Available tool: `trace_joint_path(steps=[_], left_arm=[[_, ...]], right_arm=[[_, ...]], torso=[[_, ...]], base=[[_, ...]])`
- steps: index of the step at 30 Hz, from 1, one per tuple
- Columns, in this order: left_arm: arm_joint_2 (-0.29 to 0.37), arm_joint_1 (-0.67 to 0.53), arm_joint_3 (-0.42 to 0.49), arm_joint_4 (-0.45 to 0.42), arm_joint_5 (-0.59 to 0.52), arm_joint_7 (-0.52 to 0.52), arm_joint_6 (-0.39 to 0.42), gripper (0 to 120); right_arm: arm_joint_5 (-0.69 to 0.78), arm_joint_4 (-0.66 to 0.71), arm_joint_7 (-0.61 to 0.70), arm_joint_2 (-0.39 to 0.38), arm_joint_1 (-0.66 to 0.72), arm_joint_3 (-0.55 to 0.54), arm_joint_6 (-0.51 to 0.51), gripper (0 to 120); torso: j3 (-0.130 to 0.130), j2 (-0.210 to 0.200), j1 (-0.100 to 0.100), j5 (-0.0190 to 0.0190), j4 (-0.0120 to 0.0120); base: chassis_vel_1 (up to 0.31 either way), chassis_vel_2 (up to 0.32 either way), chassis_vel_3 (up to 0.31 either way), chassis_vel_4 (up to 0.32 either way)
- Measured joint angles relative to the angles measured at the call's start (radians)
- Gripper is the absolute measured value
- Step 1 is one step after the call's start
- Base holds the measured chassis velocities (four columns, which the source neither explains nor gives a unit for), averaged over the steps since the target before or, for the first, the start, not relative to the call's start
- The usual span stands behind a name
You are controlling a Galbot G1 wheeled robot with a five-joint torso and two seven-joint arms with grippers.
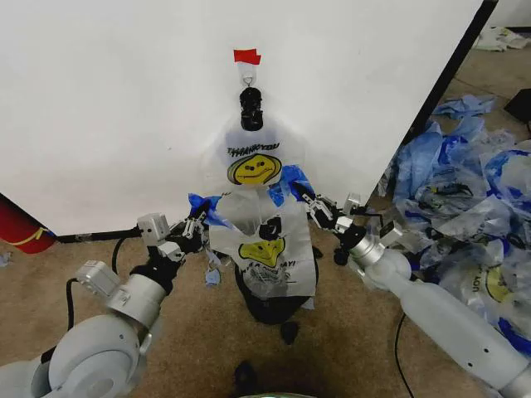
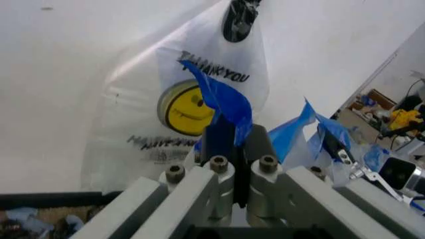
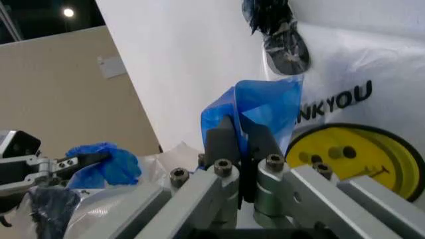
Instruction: Pick up the garbage bag from the wall and place it over the trash bin.
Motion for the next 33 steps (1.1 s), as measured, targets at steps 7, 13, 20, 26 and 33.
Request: trace_joint_path(steps=[7,13,20,26,33], left_arm=[[-0.024,-0.022,0.025,0.039,0.021,0.012,-0.008,0],[-0.037,-0.038,0.046,0.067,0.035,0.024,-0.02,0],[-0.049,-0.058,0.048,0.091,0.035,0.038,-0.026,0],[-0.055,-0.054,0.047,0.093,0.037,0.04,-0.029,0],[-0.057,-0.049,0.046,0.093,0.042,0.041,-0.03,0]], right_arm=[[0.0,-0.035,0.001,0.025,0.056,-0.035,0.007,0],[0.0,-0.083,-0.003,0.054,0.088,-0.065,0.015,0],[-0.006,-0.136,-0.032,0.096,0.122,-0.084,0.016,0],[-0.021,-0.208,-0.073,0.13,0.159,-0.114,0.026,0],[-0.063,-0.274,-0.097,0.184,0.209,-0.129,0.044,0]], torso=[[0.0,0.0,0.0,-0.0002,0.0],[0.0,0.0,0.0,0.0,0.0],[0.0,0.0,0.0,-0.0001,0.0],[0.0,0.0,0.0,0.0,0.0],[0.0,0.0,0.0,0.0,0.0]], base=[[0.0,0.0,0.0,0.0],[0.0,0.0,0.0,0.0],[0.0,0.0,0.0,0.0],[0.0,0.0,0.0,0.0],[0.0,0.0,0.0,0.0]])
